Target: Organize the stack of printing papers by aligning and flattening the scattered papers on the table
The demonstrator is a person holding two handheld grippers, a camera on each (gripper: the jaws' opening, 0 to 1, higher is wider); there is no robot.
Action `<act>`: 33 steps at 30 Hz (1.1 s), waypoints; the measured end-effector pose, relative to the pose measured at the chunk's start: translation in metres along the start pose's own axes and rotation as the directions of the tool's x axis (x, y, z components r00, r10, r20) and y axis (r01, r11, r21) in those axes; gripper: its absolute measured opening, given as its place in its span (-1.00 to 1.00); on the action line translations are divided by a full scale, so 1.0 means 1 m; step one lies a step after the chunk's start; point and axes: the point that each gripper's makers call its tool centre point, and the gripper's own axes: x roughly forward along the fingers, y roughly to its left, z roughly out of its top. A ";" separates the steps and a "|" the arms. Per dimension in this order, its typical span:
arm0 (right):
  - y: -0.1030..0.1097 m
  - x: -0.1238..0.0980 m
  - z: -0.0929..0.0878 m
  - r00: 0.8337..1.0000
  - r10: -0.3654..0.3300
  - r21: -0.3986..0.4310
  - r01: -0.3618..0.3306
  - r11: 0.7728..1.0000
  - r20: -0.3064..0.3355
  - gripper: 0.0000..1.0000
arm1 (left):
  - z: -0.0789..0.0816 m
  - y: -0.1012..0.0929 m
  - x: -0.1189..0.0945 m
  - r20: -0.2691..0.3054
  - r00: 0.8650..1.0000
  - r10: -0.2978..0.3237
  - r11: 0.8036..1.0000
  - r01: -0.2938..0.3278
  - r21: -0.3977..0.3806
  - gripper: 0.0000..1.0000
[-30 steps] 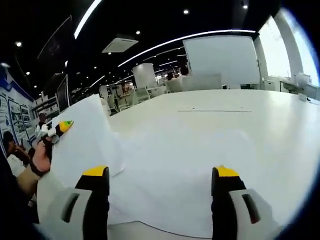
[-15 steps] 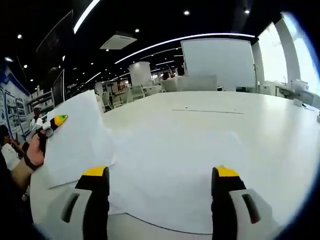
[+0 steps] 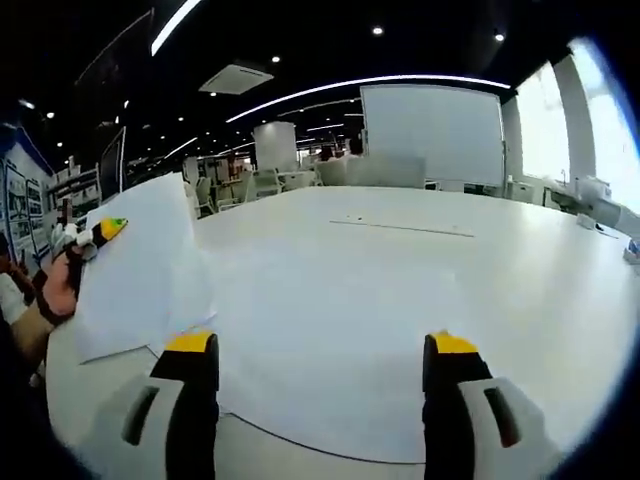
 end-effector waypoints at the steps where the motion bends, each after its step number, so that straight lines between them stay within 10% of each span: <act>1: -0.001 0.000 0.000 1.000 -0.003 -0.002 0.003 1.000 0.000 0.58 | 0.000 0.000 0.000 0.000 1.000 0.000 1.000 0.000 0.000 -0.86; 33: -0.044 -0.022 -0.012 0.993 -0.117 -0.056 0.116 0.992 -0.014 0.58 | -0.001 0.000 0.000 0.000 1.000 0.000 1.000 0.000 0.002 -0.86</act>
